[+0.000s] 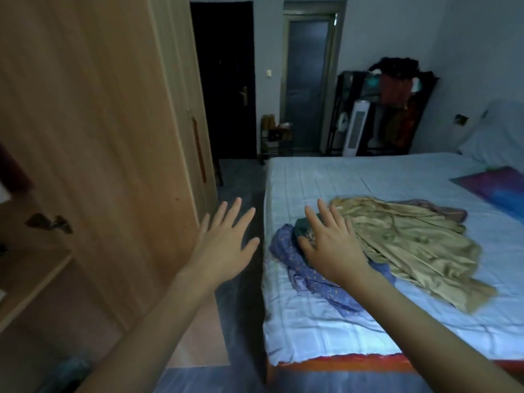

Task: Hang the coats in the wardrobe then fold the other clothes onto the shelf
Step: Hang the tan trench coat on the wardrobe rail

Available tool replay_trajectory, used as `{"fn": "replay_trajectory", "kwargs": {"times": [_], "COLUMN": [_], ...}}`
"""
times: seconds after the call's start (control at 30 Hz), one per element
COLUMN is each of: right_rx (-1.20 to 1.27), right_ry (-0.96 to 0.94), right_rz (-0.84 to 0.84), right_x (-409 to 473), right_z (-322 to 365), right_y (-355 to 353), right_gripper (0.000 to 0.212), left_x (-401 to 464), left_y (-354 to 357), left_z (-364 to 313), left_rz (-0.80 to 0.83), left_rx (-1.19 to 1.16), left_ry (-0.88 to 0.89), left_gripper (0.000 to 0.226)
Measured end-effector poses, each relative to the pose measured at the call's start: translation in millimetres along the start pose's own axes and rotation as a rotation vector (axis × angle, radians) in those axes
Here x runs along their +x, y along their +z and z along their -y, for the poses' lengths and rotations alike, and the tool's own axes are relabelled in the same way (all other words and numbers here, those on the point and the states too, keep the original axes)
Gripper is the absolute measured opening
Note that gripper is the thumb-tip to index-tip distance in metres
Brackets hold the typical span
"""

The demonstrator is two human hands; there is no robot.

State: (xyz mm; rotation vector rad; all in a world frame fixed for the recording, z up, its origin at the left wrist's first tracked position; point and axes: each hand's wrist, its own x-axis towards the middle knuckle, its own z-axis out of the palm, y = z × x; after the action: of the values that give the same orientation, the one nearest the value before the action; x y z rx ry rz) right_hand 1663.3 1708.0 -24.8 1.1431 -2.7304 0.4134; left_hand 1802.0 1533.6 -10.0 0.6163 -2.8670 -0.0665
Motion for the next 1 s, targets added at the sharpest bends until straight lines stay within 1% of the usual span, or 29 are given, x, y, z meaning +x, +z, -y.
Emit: {"fn": "replay_trajectory", "kwargs": {"times": [0.23,0.3,0.37,0.43,0.5,0.57,0.67,0.77,0.83,0.93,1.0], "right_rx": [-0.020,-0.041,-0.049,-0.058,-0.065,-0.071,-0.073,-0.062,-0.047,-0.038,-0.028], "right_ry": [0.177,0.212,0.247,0.273,0.286,0.299,0.321,0.315,0.310,0.313,0.318], "right_rz": [-0.007,-0.005,0.011,0.022,0.031,0.027,0.013,0.029,0.049,0.060,0.080], "right_x": [-20.8,-22.7,-23.9,-24.0,-21.8,-17.3,-8.2,3.8,13.8,28.1,37.7], "right_z": [-112.8,-150.1,-188.7,-227.0,-265.1,-304.2,-356.2,-394.2,-414.0,-438.8,-453.4], "right_y": [-9.0,-15.5,-21.7,-27.4,-33.4,-37.3,-39.7,-36.3,-31.2,-17.8,-6.2], "right_gripper": [0.070,0.069,0.069,0.075,0.080,0.075,0.070,0.070,0.070,0.068,0.068], "left_x": [52.9,68.5,84.6,102.4,121.0,137.8,159.4,177.8,190.2,211.5,227.7], "left_y": [38.9,53.1,66.8,77.9,89.8,104.2,129.0,147.4,154.2,164.3,172.7], "left_z": [-108.9,-141.7,-175.6,-210.3,-244.0,-274.7,-309.8,-331.3,-340.9,-350.1,-355.0], "left_rz": [0.008,0.038,0.059,0.080,0.095,0.090,0.110,0.148,0.173,0.215,0.243], "left_rx": [0.001,-0.016,-0.021,-0.008,-0.025,-0.044,-0.042,-0.042,-0.035,0.002,0.016], "left_ry": [0.175,0.205,0.230,0.252,0.274,0.300,0.304,0.263,0.245,0.218,0.208], "left_gripper": [0.071,0.066,0.068,0.073,0.070,0.073,0.088,0.091,0.088,0.069,0.063]}}
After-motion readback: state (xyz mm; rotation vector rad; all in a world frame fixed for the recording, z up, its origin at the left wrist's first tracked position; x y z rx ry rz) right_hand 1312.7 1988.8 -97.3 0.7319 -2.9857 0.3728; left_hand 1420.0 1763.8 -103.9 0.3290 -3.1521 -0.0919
